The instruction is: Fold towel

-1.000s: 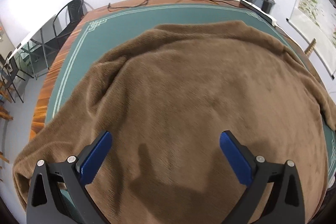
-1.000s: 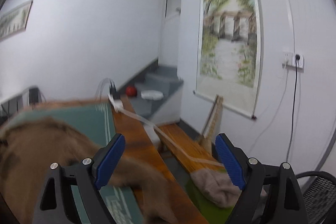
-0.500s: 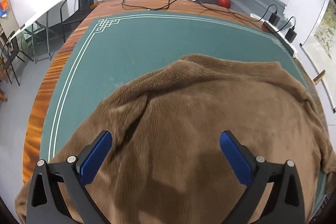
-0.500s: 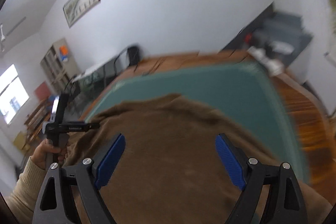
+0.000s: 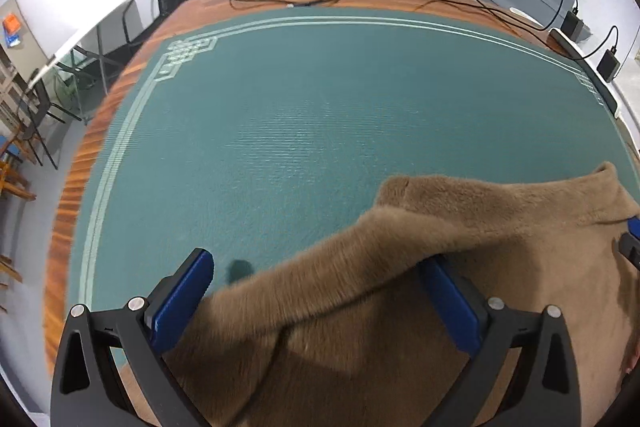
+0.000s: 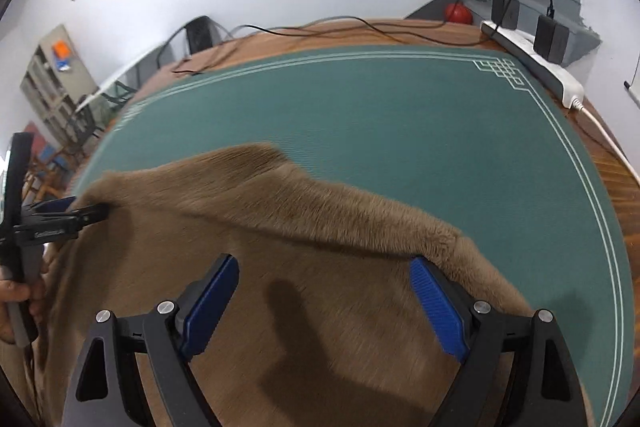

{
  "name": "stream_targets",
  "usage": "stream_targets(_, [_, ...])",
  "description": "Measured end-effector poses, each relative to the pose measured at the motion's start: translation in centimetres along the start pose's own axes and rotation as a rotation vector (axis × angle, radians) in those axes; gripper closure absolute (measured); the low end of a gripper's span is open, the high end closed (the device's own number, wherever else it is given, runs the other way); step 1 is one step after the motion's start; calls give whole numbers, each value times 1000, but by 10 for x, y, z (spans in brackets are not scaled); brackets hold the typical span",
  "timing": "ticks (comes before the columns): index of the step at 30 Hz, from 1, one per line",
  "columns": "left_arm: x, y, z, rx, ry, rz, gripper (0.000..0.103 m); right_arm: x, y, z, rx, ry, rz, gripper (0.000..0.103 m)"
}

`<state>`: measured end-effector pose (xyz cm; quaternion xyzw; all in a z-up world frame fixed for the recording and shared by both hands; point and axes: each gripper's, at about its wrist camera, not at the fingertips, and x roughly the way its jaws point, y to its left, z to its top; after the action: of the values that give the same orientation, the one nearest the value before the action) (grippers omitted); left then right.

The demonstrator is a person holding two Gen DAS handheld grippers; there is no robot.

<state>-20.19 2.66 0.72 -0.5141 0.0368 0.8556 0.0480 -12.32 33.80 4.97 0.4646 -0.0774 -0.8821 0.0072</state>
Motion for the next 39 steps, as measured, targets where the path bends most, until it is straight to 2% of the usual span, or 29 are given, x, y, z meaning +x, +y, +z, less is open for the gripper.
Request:
stream_targets(3, [8, 2, 3, -14, -6, -24, 0, 10, -3, 6, -23, -23, -38, 14])
stream_targets(8, [13, 7, 5, -38, -27, -60, 0, 17, 14, 2, -122, -23, -129, 7])
stream_targets(13, [8, 4, 3, -47, -6, -41, 0, 18, 16, 5, -130, -20, -134, 6])
stream_targets(16, [-9, 3, -3, -26, -10, -5, 0, 4, 19, 0, -150, -52, -140, 6])
stream_targets(19, [-34, -2, -17, 26, -37, 5, 0, -31, 34, -13, -212, -98, -111, 6])
stream_targets(22, [-54, -15, -43, 84, -43, -11, 0, -61, 50, -34, -265, -87, -35, 6])
stream_targets(25, [-73, -32, -75, 145, -38, -42, 0, -86, 65, -68, -333, -52, 29, 6])
stream_targets(33, [-123, -78, -163, 307, -26, -123, 0, -131, 79, -168, -426, 27, 132, 6])
stream_targets(37, [-126, -87, -192, 331, -37, -89, 0, -128, 80, -198, -454, 76, 139, 6])
stream_targets(39, [-127, -92, -206, 343, -42, -71, 0, -124, 79, -208, -459, 84, 132, 1])
